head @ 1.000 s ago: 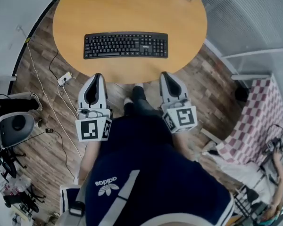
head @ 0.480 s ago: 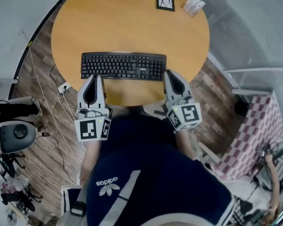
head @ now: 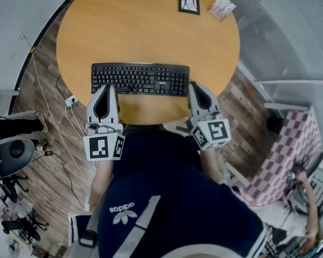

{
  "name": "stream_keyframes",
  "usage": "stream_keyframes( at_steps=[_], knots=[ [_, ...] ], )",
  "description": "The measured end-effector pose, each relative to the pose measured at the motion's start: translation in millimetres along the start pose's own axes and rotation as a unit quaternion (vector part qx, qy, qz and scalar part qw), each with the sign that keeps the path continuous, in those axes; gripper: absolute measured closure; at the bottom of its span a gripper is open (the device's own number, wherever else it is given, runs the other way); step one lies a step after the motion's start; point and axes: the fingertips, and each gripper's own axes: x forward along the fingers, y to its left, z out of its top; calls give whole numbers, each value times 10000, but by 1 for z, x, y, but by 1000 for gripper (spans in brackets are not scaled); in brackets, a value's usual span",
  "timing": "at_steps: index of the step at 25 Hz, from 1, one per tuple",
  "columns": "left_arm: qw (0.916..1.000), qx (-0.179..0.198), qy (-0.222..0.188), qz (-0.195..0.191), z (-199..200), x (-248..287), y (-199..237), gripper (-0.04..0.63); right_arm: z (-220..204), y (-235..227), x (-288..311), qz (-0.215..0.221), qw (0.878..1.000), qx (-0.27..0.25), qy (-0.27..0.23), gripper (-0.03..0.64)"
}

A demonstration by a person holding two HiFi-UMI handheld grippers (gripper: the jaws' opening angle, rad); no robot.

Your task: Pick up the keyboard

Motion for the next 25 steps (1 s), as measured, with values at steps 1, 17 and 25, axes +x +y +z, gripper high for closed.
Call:
stream_keyframes(
  at_steps=[1,17,25],
  knots=[
    [10000,9,7,-39,0,1,1,584,0,1,1,-27,10000,18,-11,609],
    [9989,112,86,-436,21,25,64,584,14,31,22,-599,9981,-32,-142,609],
    [9983,111,173,-539,14,31,70,584,23,21,18,-865,9956,-93,-337,609]
  ],
)
